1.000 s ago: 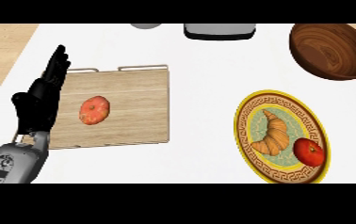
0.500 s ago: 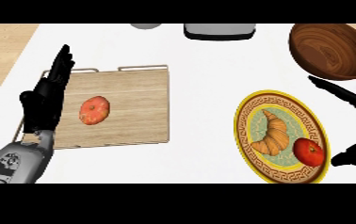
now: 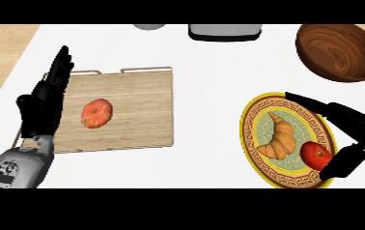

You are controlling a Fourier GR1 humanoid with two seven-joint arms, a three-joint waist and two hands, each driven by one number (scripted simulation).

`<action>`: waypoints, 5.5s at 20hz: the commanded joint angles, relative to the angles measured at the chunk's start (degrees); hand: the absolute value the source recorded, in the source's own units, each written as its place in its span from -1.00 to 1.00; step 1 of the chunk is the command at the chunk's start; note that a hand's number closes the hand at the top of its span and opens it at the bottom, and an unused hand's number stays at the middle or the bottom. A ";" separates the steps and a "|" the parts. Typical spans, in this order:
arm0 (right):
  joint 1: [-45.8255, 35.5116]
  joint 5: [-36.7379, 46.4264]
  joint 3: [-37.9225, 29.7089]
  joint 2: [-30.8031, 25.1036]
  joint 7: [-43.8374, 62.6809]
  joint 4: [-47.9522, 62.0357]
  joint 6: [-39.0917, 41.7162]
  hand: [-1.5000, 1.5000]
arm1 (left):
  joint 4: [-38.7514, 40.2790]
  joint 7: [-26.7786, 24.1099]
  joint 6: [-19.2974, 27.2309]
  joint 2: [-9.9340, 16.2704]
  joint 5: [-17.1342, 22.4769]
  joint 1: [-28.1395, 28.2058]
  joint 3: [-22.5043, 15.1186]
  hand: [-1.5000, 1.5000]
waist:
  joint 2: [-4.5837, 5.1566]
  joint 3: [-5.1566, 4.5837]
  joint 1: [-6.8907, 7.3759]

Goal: Pick the croissant from the plate and place it in the bowl

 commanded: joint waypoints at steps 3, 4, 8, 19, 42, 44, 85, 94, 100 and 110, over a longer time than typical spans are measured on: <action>-1.06 7.00 0.50 2.14 1.30 4.41 1.64 -1.00 | 0.82 -1.33 -3.08 -1.00 -0.52 0.52 2.90 0.00 | 0.09 0.03 -0.01; -1.79 9.04 2.85 6.06 4.80 4.60 -0.61 -1.00 | -2.15 1.28 -1.36 -2.41 -2.04 1.11 0.99 0.00 | 0.07 0.04 0.15; -4.27 13.32 0.46 8.14 -1.47 12.16 -0.42 -1.00 | 0.94 -0.24 -4.48 -2.97 -3.01 -0.97 4.62 0.00 | 0.11 0.04 0.08; -4.61 22.36 0.87 17.54 -3.64 17.15 -3.78 -1.00 | -0.22 1.13 -7.89 -6.33 -6.86 -0.25 7.32 0.00 | 0.05 0.03 -0.04; -9.55 32.03 -0.92 30.85 7.90 10.01 -9.98 1.00 | 0.66 -0.87 -9.83 -10.17 -10.28 0.13 10.12 0.00 | 0.04 -0.10 0.22; -15.19 35.29 -0.86 37.74 18.73 14.55 -13.39 1.00 | -1.49 1.84 -10.84 -10.55 -10.14 -0.52 8.27 0.00 | 0.26 -0.10 2.33; -35.53 27.44 -29.56 14.08 12.24 46.81 -60.88 1.00 | -1.02 -0.39 -13.11 -11.52 -9.92 -0.04 11.14 0.00 | 0.95 0.13 1.92; -37.70 31.47 -32.26 6.03 6.81 64.22 -69.08 1.00 | -1.80 0.04 -12.74 -12.65 -11.41 -0.79 9.32 0.00 | 1.87 0.36 4.11; -40.99 25.48 -37.47 3.60 5.82 70.14 -60.46 -1.00 | 0.14 -2.21 -12.94 -12.57 -11.53 -2.46 9.57 0.00 | 2.48 0.49 4.69; -39.38 15.18 -46.48 3.38 -11.17 70.37 -53.89 -1.00 | -1.61 -0.78 -13.75 -12.27 -11.43 -1.64 9.18 0.00 | 2.22 0.63 4.79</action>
